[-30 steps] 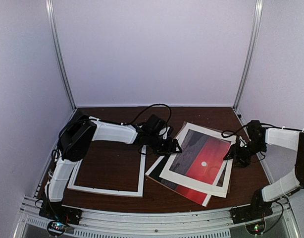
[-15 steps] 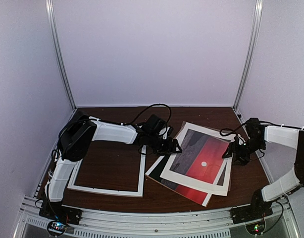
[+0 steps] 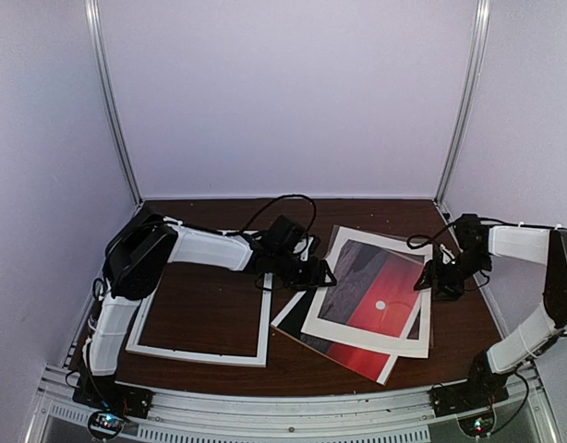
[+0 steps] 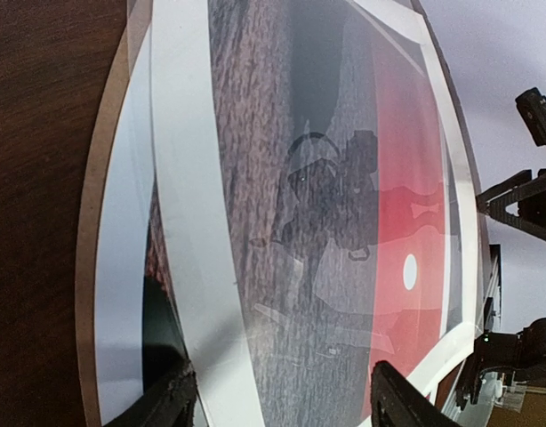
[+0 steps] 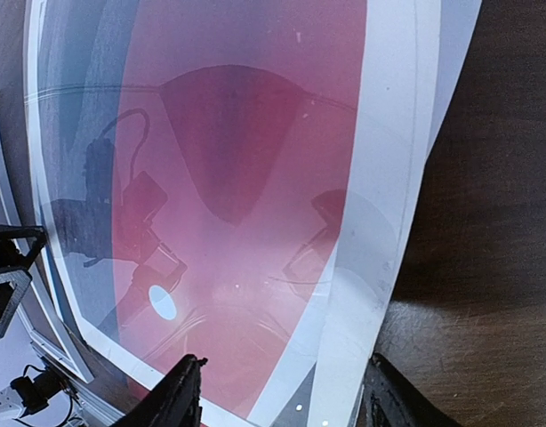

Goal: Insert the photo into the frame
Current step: Adjust the glass panel on the mat board.

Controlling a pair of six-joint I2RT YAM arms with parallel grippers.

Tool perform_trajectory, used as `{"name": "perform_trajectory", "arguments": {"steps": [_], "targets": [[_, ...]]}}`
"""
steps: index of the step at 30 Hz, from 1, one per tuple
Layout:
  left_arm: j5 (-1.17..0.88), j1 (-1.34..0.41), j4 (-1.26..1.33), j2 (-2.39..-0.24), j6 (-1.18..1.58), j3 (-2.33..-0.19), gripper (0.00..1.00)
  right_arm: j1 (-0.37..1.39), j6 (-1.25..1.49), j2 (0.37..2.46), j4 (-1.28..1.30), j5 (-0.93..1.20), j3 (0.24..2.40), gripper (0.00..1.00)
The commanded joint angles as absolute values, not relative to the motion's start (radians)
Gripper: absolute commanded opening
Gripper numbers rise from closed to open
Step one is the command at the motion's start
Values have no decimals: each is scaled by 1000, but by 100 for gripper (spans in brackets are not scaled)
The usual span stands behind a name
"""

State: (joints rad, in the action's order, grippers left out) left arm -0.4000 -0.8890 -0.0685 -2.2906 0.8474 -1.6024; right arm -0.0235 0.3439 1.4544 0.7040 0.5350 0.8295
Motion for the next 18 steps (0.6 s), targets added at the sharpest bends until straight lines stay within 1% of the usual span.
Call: {"name": "perform_trajectory", "arguments": {"steps": [1, 11, 18], "targets": [[-422, -905, -90, -2282, 867, -1543, 68, -5, 329, 1486, 652, 578, 863, 62], [-444, -902, 46, -2243, 917, -1455, 65, -3, 327, 1586, 603, 594, 895, 61], [-453, -893, 147, -2217, 966, -1395, 61, -4, 324, 1602, 611, 543, 893, 62]]}}
